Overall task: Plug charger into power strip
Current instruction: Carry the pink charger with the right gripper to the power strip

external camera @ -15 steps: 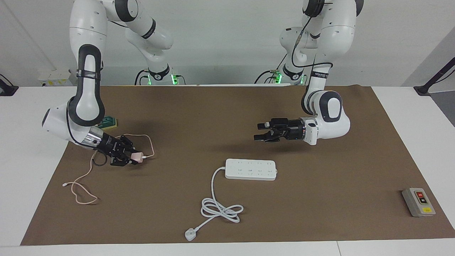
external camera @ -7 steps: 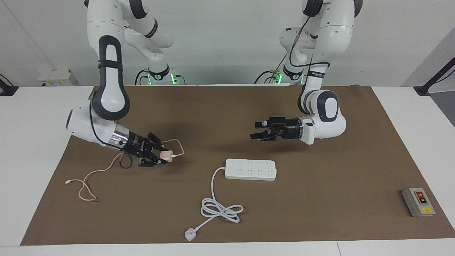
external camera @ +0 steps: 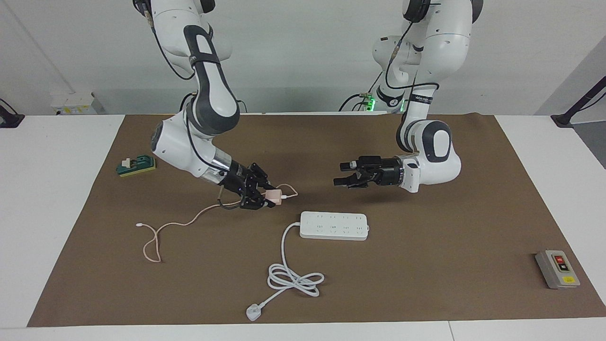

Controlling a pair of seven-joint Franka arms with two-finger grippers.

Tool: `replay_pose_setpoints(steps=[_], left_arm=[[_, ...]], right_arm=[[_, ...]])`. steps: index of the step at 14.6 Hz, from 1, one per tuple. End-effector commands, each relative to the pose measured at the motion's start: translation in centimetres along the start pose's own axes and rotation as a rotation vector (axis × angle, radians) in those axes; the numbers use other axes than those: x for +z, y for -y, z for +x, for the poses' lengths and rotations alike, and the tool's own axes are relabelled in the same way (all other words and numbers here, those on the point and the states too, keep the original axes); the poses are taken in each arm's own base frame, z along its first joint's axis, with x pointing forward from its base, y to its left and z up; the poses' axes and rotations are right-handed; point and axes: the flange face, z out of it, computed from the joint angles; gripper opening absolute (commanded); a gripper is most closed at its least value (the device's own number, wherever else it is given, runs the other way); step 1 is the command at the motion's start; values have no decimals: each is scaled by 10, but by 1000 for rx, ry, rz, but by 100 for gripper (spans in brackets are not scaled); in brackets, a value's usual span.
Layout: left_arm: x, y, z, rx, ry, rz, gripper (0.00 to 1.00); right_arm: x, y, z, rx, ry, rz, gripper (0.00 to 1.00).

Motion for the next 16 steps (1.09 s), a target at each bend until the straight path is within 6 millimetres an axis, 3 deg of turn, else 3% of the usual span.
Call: replay_pose_setpoints(steps=[1, 3, 6, 10, 16], left_arm=[[0, -4, -4, 13, -12, -13, 100], [1, -4, -4, 16, -14, -10, 100], [1, 0, -6, 15, -17, 9, 100], [-1, 12, -9, 38, -37, 41, 100], [2, 11, -10, 42, -32, 42, 100]], right_arm=[[16, -11, -25, 45, 2, 41, 0], [29, -19, -42, 76, 53, 53, 0], [25, -29, -64, 72, 79, 52, 0], [30, -38, -76, 63, 82, 40, 0], [41, -50, -88, 29, -26, 25, 0]])
